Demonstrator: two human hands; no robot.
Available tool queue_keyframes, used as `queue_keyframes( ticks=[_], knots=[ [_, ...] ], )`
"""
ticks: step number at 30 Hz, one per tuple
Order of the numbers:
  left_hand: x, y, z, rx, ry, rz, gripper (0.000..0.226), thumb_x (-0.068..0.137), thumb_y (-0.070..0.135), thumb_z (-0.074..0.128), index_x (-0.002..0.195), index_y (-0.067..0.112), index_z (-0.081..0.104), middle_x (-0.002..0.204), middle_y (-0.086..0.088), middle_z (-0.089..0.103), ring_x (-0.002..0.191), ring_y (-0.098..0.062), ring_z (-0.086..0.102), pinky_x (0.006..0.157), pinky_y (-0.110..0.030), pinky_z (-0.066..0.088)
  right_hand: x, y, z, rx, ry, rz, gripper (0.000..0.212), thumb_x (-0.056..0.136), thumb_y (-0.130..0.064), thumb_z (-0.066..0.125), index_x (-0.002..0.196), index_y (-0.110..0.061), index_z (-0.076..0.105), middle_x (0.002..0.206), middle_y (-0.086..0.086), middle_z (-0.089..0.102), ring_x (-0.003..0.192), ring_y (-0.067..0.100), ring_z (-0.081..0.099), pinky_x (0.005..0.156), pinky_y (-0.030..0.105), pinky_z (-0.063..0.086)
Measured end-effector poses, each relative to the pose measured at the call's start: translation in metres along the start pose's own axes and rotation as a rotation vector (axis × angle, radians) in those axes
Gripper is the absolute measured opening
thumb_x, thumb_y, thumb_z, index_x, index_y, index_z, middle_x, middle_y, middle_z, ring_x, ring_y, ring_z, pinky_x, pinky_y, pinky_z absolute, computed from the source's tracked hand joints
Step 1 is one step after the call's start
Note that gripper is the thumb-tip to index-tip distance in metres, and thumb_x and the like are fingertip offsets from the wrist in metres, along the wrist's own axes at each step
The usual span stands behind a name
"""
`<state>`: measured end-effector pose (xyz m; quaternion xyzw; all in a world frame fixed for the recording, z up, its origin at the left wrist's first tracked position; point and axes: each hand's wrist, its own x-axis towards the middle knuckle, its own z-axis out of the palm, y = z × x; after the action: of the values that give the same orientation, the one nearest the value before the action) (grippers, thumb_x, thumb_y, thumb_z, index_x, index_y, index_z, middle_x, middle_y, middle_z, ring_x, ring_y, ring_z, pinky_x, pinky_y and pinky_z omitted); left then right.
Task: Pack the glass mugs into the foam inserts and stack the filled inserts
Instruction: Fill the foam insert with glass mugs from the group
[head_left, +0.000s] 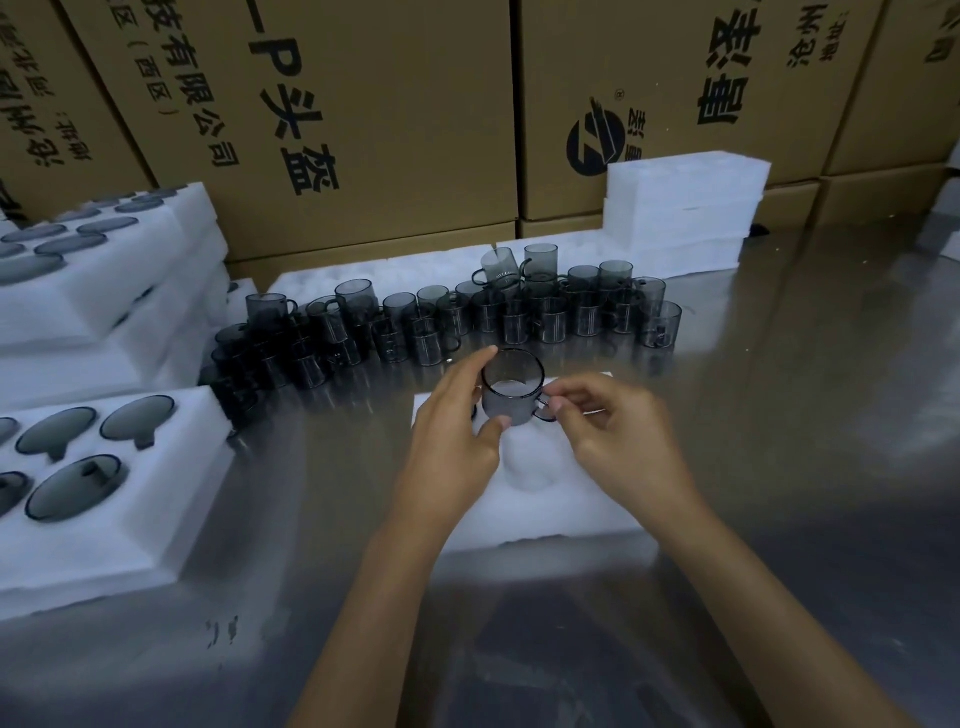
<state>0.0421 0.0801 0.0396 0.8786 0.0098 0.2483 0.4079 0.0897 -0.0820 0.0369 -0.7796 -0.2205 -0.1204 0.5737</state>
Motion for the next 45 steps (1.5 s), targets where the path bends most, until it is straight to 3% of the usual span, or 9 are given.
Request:
queue_keyframes(
  ticks=[11, 18, 23, 25, 27, 30, 36, 41, 45],
  knots=[
    [0.012, -0.004, 0.003, -0.004, -0.102, -0.069, 0.067, 0.092, 0.006, 0.067, 0.149, 0.032, 0.042, 0.147, 0.01, 0.05, 0.13, -0.007, 0.05, 0.104, -0.017, 0.04, 0.001, 0.001, -0.006, -0.163, -0.071, -0.034, 0.022, 0.088, 0.0, 0.067, 0.102, -0.013, 0.078, 0.079, -0.016, 0.068, 0.082, 0.001, 0.064, 0.073, 0.003, 0.046],
    [0.01, -0.005, 0.0, -0.009, -0.117, -0.06, 0.062, 0.095, 0.012, 0.065, 0.15, 0.029, 0.041, 0.136, 0.026, 0.04, 0.116, 0.022, 0.029, 0.084, 0.013, 0.019, 0.0, -0.002, -0.014, -0.224, -0.069, -0.036, 0.023, 0.088, -0.006, 0.067, 0.1, -0.02, 0.08, 0.082, -0.016, 0.07, 0.079, -0.024, 0.053, 0.071, -0.002, 0.037],
    [0.009, -0.005, 0.0, 0.003, -0.204, -0.088, 0.063, 0.101, 0.015, 0.057, 0.154, 0.034, 0.031, 0.145, 0.026, 0.033, 0.139, 0.004, 0.029, 0.109, -0.011, 0.021, 0.001, 0.002, -0.015, -0.25, -0.134, -0.011, 0.024, 0.09, -0.011, 0.065, 0.102, -0.027, 0.079, 0.098, -0.01, 0.074, 0.092, -0.017, 0.054, 0.078, -0.001, 0.037],
    [0.009, -0.005, 0.0, 0.001, -0.225, -0.098, 0.063, 0.101, 0.018, 0.055, 0.155, 0.035, 0.028, 0.146, 0.027, 0.03, 0.145, -0.001, 0.025, 0.115, -0.02, 0.021, 0.001, 0.002, -0.014, -0.272, -0.109, -0.044, 0.026, 0.091, -0.01, 0.063, 0.106, -0.025, 0.077, 0.111, -0.008, 0.071, 0.106, -0.007, 0.052, 0.093, 0.008, 0.039],
    [0.009, -0.005, 0.0, -0.008, -0.23, -0.099, 0.062, 0.102, 0.021, 0.055, 0.156, 0.034, 0.027, 0.153, 0.023, 0.03, 0.146, -0.001, 0.025, 0.117, -0.023, 0.022, 0.0, 0.002, -0.013, -0.384, -0.121, -0.122, 0.04, 0.091, -0.004, 0.055, 0.121, -0.024, 0.07, 0.135, -0.01, 0.061, 0.128, 0.007, 0.043, 0.108, 0.029, 0.033],
    [0.009, -0.004, 0.0, -0.019, -0.223, -0.102, 0.059, 0.101, 0.028, 0.055, 0.155, 0.034, 0.03, 0.155, 0.019, 0.033, 0.142, 0.001, 0.03, 0.111, -0.019, 0.023, -0.002, 0.001, -0.011, -0.55, -0.233, -0.181, 0.065, 0.089, -0.002, 0.043, 0.148, -0.028, 0.047, 0.156, -0.018, 0.039, 0.144, 0.004, 0.025, 0.098, 0.024, 0.017],
    [0.008, -0.002, 0.001, -0.006, -0.189, -0.127, 0.047, 0.105, 0.038, 0.043, 0.151, 0.034, 0.037, 0.154, 0.012, 0.041, 0.14, -0.005, 0.038, 0.113, -0.025, 0.031, -0.001, 0.01, -0.011, -0.658, -0.277, -0.238, 0.069, 0.086, 0.001, 0.041, 0.149, -0.025, 0.045, 0.157, -0.014, 0.038, 0.149, 0.006, 0.022, 0.091, 0.018, 0.014],
    [0.008, -0.002, 0.004, 0.083, -0.191, -0.166, 0.046, 0.106, 0.036, 0.041, 0.151, 0.033, 0.038, 0.128, -0.007, 0.064, 0.122, -0.028, 0.055, 0.098, -0.034, 0.043, -0.001, 0.014, -0.009, -0.676, -0.285, -0.237, 0.067, 0.086, 0.0, 0.041, 0.148, -0.024, 0.047, 0.157, -0.012, 0.039, 0.149, 0.007, 0.023, 0.092, 0.017, 0.013],
    [0.01, -0.002, 0.007, 0.165, -0.218, -0.177, 0.046, 0.107, 0.034, 0.039, 0.152, 0.029, 0.037, 0.144, -0.009, 0.054, 0.142, -0.024, 0.037, 0.115, -0.041, 0.031, -0.001, 0.014, -0.008, -0.684, -0.302, -0.221, 0.064, 0.088, -0.001, 0.04, 0.148, -0.024, 0.047, 0.156, -0.01, 0.041, 0.149, 0.009, 0.025, 0.099, 0.021, 0.015]
  ],
)
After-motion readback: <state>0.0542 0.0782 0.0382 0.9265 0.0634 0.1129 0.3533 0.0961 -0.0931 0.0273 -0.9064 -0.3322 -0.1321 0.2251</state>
